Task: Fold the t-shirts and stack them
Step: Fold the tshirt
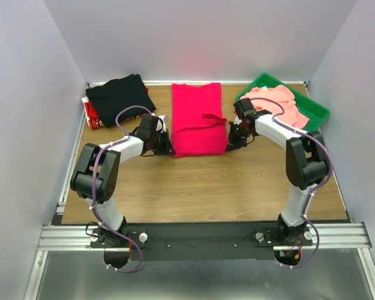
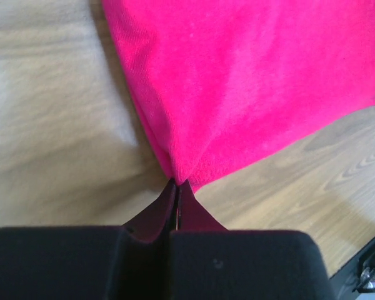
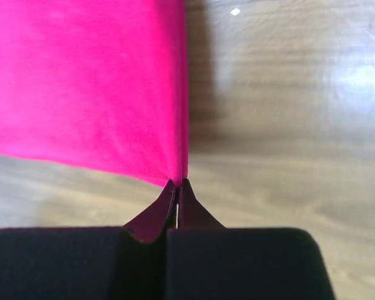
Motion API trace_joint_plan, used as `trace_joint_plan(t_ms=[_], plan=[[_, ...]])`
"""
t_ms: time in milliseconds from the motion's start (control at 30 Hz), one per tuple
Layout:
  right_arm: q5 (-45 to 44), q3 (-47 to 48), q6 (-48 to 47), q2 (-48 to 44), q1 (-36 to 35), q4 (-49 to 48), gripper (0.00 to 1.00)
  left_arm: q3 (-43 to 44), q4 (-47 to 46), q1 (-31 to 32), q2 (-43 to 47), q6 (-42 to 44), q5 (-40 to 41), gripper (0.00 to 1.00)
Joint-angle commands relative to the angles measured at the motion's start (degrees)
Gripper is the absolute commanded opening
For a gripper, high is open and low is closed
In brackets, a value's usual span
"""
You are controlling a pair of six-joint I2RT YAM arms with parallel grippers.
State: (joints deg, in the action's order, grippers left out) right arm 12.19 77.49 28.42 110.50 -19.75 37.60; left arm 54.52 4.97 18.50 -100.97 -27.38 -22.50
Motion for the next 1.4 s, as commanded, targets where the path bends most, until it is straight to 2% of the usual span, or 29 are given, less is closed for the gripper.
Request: trace_joint_plan(t_ms=[0, 267, 600, 767, 967, 1167, 1367], plan=[[-1.02, -0.85, -0.30, -7.30, 0.15, 2.90, 0.00, 1.02, 6.88, 0.31, 7.35, 1.71, 3.34, 0.00], [-3.13, 0.11, -1.09, -15.31, 0.06, 10.72, 0.00, 2.08, 11.81, 0.31, 18.51, -0.31, 3.17, 0.00], [-4.71, -2.87, -0.74, -22.42, -1.52, 17.84, 0.00, -0.73, 18.13, 0.31, 25.98, -0.31, 3.08, 0.00], [-5.68, -4.28, 1.54, -27.43, -3.10, 22.06, 0.00, -1.70, 22.35, 0.48, 32.04, -1.19, 1.85, 0.00], [-6.64, -1.47, 6.46, -32.89, -4.33, 25.24, 0.00, -1.61, 26.40, 1.01, 37.50, -3.12, 0.53, 0.00], [-11.92, 0.55, 8.40, -30.09, -4.33, 22.60, 0.00, 1.63, 25.35, 1.01, 34.18, -1.72, 1.76, 0.00], [-17.28, 2.31, 8.75, -23.59, -4.33, 17.16, 0.01, 5.23, 21.66, 0.92, 25.67, 0.13, 3.34, 0.00]])
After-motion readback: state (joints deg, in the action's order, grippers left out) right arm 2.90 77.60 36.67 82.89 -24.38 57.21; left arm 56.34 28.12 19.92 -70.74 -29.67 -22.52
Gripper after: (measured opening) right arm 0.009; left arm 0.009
